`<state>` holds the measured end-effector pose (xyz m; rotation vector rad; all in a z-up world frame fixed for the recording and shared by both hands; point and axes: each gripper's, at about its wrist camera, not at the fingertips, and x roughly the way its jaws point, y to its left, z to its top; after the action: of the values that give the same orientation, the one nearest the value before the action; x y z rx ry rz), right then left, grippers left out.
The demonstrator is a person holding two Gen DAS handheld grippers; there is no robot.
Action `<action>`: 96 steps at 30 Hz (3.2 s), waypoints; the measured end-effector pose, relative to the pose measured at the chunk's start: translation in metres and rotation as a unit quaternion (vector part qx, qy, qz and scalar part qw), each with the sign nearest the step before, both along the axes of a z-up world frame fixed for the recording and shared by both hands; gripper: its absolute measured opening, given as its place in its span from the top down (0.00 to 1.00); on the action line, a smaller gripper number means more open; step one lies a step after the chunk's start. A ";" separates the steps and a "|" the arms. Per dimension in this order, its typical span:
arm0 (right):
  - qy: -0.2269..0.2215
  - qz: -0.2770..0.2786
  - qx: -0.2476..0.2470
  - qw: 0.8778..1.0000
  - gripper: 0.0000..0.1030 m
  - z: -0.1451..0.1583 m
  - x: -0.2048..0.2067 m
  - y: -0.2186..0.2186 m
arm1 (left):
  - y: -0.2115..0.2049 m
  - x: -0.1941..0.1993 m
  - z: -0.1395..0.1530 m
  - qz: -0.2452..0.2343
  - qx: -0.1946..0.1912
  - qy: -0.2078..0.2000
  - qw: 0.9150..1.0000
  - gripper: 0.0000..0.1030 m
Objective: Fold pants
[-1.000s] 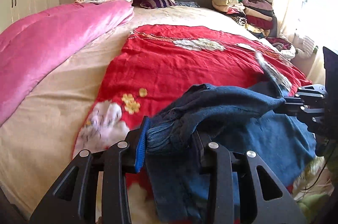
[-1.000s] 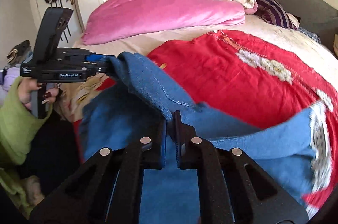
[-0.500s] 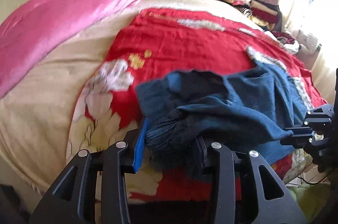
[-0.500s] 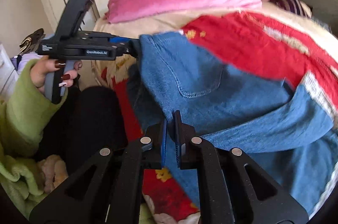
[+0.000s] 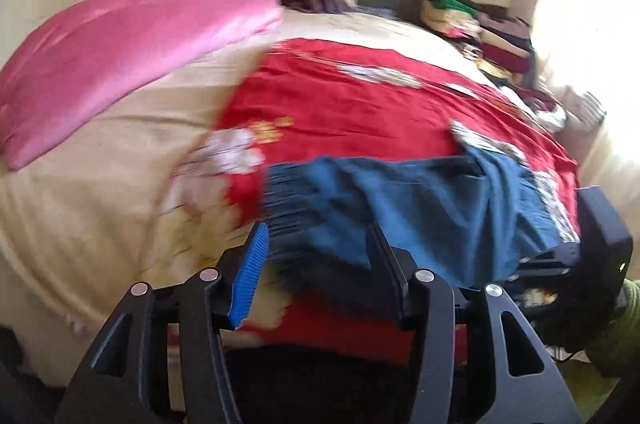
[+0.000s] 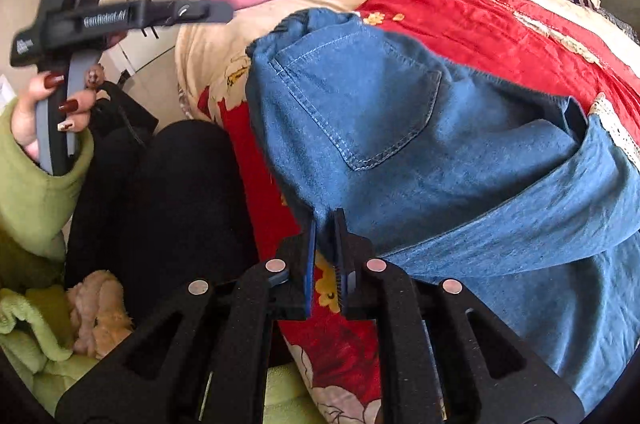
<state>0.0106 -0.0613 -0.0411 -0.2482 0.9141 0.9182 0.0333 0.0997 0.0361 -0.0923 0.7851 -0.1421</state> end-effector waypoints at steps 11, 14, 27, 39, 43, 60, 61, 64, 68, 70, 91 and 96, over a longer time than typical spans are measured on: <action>-0.018 -0.033 0.043 0.998 0.71 0.030 0.006 -0.006 | -0.025 0.029 -0.065 -0.027 0.032 0.075 0.996 0.65; 0.027 -0.060 -0.002 0.998 0.71 -0.001 0.022 0.004 | -0.023 0.027 -0.067 -0.028 0.029 0.072 0.997 0.65; 0.015 -0.149 0.061 0.987 0.49 0.039 0.026 -0.072 | -0.020 0.002 -0.031 -0.009 0.000 0.033 0.999 0.42; -0.054 -0.270 0.065 0.959 0.24 0.075 0.043 -0.154 | -0.057 -0.008 0.007 -0.038 -0.012 -0.003 0.999 0.18; -0.066 -0.288 0.055 0.954 0.19 0.083 0.061 -0.163 | -0.085 0.001 -0.001 -0.069 -0.018 0.014 0.997 0.18; -0.008 -0.272 -0.052 0.961 0.17 0.050 0.218 -0.114 | -0.179 0.046 -0.053 -0.162 -0.028 0.085 0.983 0.38; -0.004 -0.274 -0.062 0.960 0.17 0.044 0.226 -0.109 | -0.181 0.048 -0.055 -0.161 -0.029 0.087 0.983 0.48; -0.001 -0.286 -0.090 0.954 0.17 0.027 0.246 -0.096 | -0.184 0.058 -0.065 -0.157 -0.035 0.098 0.982 0.56; 0.005 -0.291 -0.117 0.950 0.17 0.008 0.263 -0.086 | -0.191 0.061 -0.075 -0.173 -0.025 0.108 0.979 0.96; 0.009 -0.287 -0.121 0.950 0.33 0.001 0.267 -0.086 | -0.196 0.059 -0.079 -0.179 -0.017 0.108 0.978 0.96; -0.024 -0.391 0.031 0.920 0.94 0.085 0.140 -0.250 | -0.193 0.049 -0.065 -0.192 -0.004 0.064 0.979 0.96; -0.006 -0.408 0.055 0.912 0.94 0.088 0.085 -0.283 | -0.194 0.034 -0.051 -0.224 0.000 0.045 0.973 0.98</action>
<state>0.0958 -0.3447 0.0473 0.2254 0.8388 0.1850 0.0677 -0.0945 -0.0152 0.0806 0.8884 -0.5702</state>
